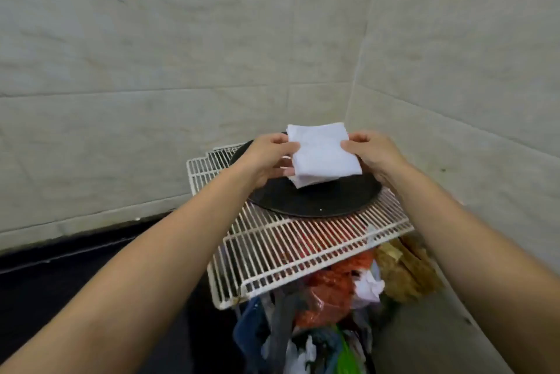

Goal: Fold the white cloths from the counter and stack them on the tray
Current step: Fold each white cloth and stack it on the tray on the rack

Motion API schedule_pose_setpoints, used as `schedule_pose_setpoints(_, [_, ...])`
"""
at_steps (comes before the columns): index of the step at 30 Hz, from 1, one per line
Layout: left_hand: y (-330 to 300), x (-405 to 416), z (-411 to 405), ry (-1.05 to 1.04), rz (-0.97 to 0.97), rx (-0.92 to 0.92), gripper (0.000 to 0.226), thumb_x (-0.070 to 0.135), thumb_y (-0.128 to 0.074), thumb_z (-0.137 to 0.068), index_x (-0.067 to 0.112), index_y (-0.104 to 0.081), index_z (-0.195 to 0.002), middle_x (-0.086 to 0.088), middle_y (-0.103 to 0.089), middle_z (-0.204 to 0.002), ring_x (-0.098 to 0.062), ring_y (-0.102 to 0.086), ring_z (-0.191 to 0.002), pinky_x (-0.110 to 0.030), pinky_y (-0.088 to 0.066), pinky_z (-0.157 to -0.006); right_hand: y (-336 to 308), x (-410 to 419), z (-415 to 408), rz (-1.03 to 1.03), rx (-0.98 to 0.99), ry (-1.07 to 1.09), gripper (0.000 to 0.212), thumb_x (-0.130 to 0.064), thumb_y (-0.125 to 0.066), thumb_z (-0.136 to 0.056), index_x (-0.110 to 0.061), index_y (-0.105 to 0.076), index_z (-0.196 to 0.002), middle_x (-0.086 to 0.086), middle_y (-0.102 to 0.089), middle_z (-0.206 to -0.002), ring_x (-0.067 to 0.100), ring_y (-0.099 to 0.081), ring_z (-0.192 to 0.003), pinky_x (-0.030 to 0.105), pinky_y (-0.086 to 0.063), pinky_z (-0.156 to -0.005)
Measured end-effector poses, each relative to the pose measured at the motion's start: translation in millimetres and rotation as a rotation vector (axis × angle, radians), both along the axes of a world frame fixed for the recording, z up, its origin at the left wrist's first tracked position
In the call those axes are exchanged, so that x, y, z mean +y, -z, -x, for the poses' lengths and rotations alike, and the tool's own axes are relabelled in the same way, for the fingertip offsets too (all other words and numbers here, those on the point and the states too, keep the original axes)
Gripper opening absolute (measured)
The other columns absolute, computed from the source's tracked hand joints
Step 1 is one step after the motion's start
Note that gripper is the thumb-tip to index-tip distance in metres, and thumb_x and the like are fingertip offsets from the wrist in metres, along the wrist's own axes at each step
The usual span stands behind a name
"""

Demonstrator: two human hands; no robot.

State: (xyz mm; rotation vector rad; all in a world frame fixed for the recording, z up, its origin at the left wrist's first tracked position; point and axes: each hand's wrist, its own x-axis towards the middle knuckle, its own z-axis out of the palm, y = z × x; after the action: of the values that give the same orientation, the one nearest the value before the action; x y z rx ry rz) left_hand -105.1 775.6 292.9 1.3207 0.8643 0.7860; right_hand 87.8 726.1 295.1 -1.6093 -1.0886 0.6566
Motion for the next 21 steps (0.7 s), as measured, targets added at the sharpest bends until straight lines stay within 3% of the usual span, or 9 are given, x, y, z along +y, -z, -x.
schedule_pose_setpoints(5, [-2.4,44.6,-40.1,-0.214,0.049,0.037,0.020,0.007,-0.056,-0.092,0.013,-0.049,-0.075,-0.004,-0.051,-0.070,-0.013,-0.052,-0.056,-0.019,-0.053,-0.045,-10.8,84.1,-41.6,0.061,-0.088,-0.176,0.015,-0.007,-0.061,-0.088,-0.005,-0.065,-0.102,0.008,-0.062,-0.091,0.016,-0.057,-0.075,0.021,-0.045,-0.059])
schedule_pose_setpoints(10, [15.1,63.3,-57.0,-0.325,0.089,0.156,0.030,0.005,-0.057,-0.092,0.012,-0.041,-0.068,-0.004,-0.047,-0.063,-0.009,-0.051,-0.041,-0.020,-0.052,-0.042,11.2,114.9,-56.2,0.187,-0.097,-0.289,0.004,-0.007,-0.061,-0.088,-0.009,-0.062,-0.091,0.002,-0.057,-0.074,0.013,-0.052,-0.065,0.025,-0.039,-0.053])
schedule_pose_setpoints(18, [27.5,70.5,-57.3,-0.343,0.120,0.262,0.024,0.006,-0.059,-0.091,0.011,-0.044,-0.073,-0.007,-0.049,-0.066,-0.016,-0.049,-0.056,-0.020,-0.051,-0.041,39.7,123.1,-64.1,0.216,-0.092,-0.347,0.021,-0.007,-0.061,-0.087,-0.004,-0.062,-0.107,0.002,-0.059,-0.077,0.012,-0.055,-0.065,0.018,-0.043,-0.044])
schedule_pose_setpoints(21, [27.3,67.8,-54.6,-0.345,0.100,0.310,0.021,0.012,-0.062,-0.090,0.013,-0.045,-0.077,-0.007,-0.052,-0.068,-0.014,-0.052,-0.053,-0.017,-0.046,-0.039,36.5,125.5,-66.7,0.242,-0.110,-0.352,0.033,-0.015,-0.064,-0.087,-0.004,-0.058,-0.117,0.007,-0.062,-0.096,0.019,-0.060,-0.083,0.027,-0.051,-0.060])
